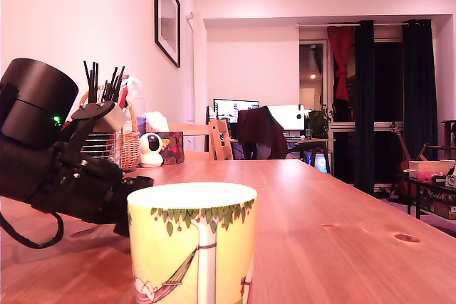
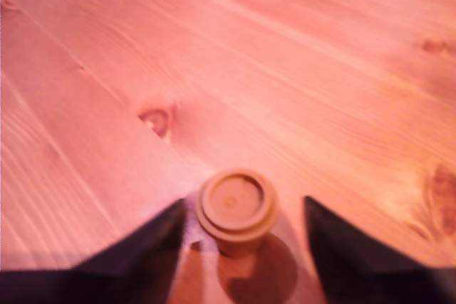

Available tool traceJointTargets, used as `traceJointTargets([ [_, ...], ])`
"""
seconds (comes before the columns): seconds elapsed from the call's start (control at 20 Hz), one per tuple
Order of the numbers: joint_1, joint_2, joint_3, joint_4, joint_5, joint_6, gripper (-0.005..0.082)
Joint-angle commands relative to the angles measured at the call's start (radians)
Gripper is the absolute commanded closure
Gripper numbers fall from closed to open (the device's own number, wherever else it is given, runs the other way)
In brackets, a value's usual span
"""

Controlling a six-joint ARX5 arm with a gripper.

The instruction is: Pick the coffee capsule and then drop it inside the coffee cup in front of you

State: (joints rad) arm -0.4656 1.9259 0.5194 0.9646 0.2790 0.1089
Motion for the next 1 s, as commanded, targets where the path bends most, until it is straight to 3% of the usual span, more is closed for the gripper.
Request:
traceJointTargets([
  [0.0,0.006,0.013,-0.005,0.004,0.002,0.005,0.0577],
  [0.3,0.006,0.013,-0.005,0.011,0.006,0.000,0.0577],
  [0.45,0.005,-0.006,-0.006,0.014,0.038,0.000,0.0577],
  [0.95,0.005,-0.229,-0.009,-0.238,0.138,-0.004,0.0577],
])
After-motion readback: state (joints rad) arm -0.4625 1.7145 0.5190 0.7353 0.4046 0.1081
